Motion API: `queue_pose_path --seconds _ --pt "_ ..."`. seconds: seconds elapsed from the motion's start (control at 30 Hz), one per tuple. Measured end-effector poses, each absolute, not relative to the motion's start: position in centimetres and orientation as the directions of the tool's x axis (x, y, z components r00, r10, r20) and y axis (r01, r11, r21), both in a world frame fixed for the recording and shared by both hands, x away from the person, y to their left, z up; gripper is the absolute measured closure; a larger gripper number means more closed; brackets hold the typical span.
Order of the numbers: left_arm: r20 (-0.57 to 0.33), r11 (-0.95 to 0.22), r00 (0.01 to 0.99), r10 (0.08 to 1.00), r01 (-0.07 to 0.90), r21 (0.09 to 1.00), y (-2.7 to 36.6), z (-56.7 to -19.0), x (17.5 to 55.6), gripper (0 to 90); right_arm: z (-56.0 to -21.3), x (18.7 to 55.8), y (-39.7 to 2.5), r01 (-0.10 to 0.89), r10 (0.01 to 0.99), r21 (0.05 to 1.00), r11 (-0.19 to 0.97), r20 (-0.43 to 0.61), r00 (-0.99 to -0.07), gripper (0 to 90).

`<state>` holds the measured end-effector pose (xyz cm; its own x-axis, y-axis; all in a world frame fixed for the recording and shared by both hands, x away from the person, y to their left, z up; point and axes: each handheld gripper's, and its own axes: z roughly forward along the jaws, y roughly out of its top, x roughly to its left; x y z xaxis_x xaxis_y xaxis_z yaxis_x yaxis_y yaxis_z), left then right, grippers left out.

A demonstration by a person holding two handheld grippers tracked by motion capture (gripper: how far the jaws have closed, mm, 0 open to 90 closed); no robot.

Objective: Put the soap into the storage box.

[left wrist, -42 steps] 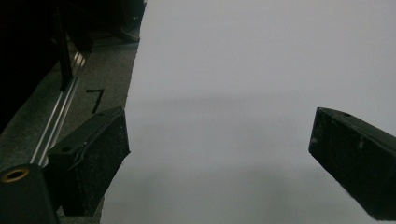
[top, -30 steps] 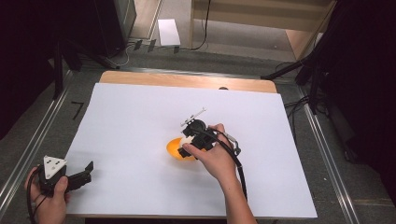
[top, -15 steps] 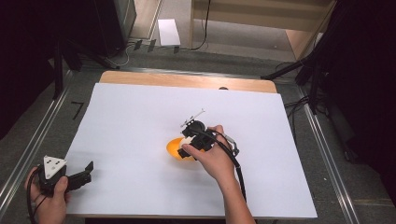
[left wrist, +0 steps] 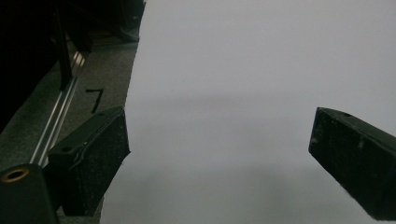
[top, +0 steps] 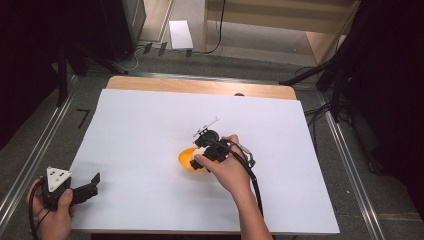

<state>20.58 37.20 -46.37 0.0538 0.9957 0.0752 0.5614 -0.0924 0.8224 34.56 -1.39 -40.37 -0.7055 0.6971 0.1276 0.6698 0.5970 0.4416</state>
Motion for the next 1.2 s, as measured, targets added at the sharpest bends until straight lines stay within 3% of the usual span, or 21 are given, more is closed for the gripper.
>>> queue_pose_path --seconds 0.67,1.2 --pt "0.076 -0.094 0.054 0.996 0.562 0.822 37.2 -46.4 20.6 5.6 -39.6 34.6 -2.3 0.676 0.7 0.463 0.573 0.154 -0.698 28.0" --pt "0.078 -0.095 0.055 0.995 0.564 0.821 37.2 -46.4 20.6 5.6 -38.8 34.3 -4.5 0.673 0.734 0.514 0.532 0.117 -0.669 23.8"
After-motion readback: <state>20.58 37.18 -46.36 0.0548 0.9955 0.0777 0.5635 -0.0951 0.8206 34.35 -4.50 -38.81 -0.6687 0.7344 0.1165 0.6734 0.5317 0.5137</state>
